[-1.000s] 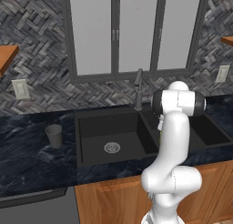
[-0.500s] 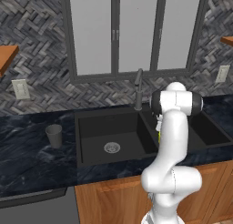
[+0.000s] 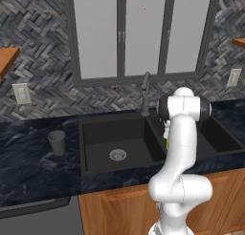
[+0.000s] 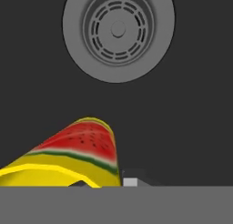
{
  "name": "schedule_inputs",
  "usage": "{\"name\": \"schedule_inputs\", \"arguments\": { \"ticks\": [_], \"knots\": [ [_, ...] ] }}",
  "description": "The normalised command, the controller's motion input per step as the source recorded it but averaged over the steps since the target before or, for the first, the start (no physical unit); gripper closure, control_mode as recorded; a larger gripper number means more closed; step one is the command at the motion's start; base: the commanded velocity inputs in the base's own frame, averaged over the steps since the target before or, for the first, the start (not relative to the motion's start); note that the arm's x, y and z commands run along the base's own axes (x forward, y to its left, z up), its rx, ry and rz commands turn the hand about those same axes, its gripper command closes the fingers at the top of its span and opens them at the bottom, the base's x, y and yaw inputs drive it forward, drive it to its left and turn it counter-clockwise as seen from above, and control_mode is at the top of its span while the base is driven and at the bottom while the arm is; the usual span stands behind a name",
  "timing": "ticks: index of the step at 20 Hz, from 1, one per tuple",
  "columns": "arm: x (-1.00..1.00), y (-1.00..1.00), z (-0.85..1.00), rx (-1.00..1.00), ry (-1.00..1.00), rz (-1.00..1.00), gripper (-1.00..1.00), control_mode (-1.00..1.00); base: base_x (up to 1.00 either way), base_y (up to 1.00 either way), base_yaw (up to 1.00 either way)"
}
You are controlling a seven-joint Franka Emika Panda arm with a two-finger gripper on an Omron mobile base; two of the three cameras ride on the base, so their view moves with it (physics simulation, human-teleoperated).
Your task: Move any existing items from the left basin to the right basin for drying. Then move the glass cup from the counter to the left basin of the sink for washing.
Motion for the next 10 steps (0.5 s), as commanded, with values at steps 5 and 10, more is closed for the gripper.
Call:
{"name": "schedule_inputs", "arguments": {
  "ticks": [5, 10],
  "knots": [
    [0.05, 0.0, -0.2, 0.0, 0.0, 0.06, -1.0, -1.0, 0.0, 0.0, 0.0],
    [0.02, 0.0, -0.06, 0.0, 0.0, 0.04, -1.0, -1.0, 0.0, 0.0, 0.0]
  ]
}}
